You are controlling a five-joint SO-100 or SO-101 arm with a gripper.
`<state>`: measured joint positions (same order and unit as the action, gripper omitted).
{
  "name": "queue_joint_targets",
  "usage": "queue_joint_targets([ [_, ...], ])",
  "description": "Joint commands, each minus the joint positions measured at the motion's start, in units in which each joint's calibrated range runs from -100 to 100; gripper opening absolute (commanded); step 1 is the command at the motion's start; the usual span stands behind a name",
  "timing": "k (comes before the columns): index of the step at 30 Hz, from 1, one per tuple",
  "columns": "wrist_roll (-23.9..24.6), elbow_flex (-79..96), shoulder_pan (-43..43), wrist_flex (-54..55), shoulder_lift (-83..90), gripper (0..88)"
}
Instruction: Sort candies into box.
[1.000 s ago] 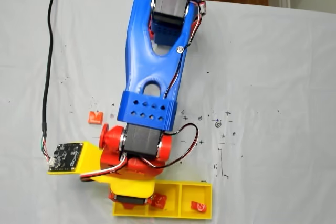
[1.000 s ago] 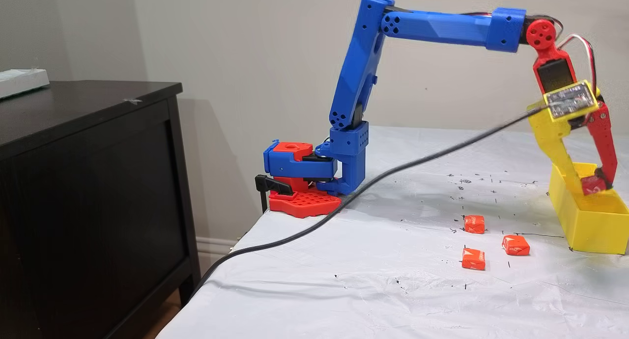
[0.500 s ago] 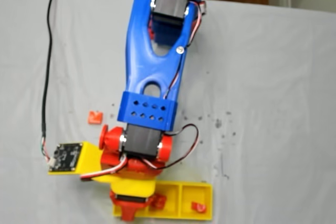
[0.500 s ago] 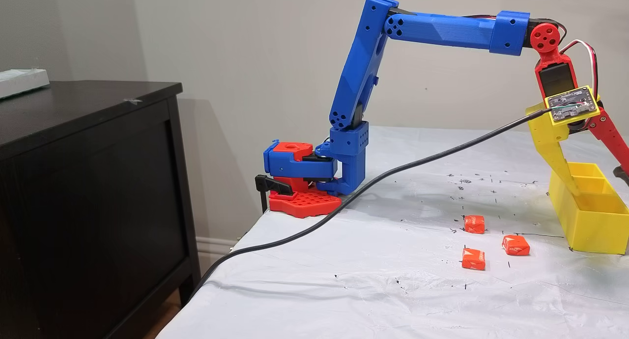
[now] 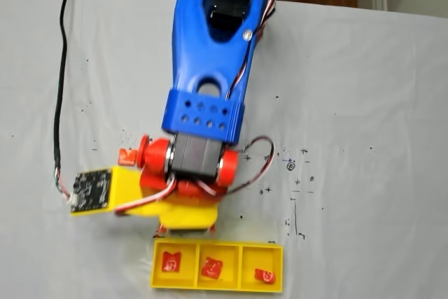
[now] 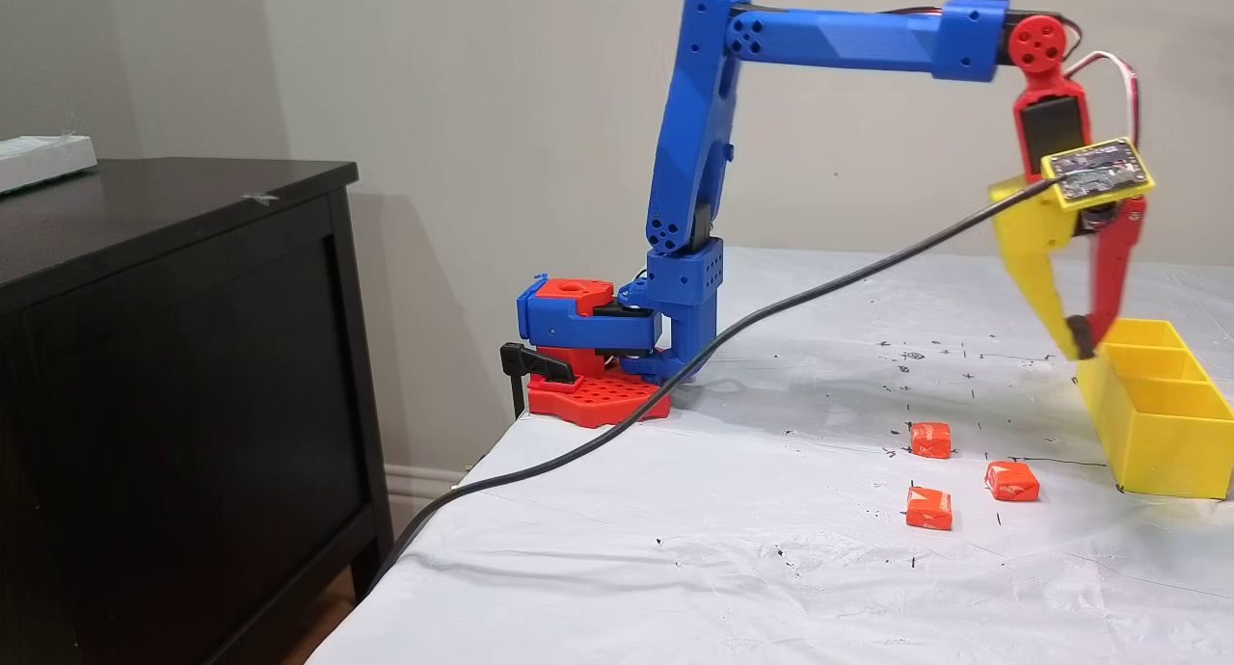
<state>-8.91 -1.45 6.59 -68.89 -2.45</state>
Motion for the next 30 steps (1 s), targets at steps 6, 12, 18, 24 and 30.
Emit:
queue_joint_targets([
  [6, -7.18, 14.70, 2.46, -3.36, 17.81, 0.4],
  [12, -9.38, 26.08, 5.36, 3.11, 21.28, 1.9],
  [18, -9.87, 24.44, 5.91, 2.62, 14.33, 15.7],
  [24, -9.23, 22.35, 5.54, 2.13, 10.26, 23.5],
  [30, -8.89, 22.44, 5.00, 2.54, 8.14, 24.3],
])
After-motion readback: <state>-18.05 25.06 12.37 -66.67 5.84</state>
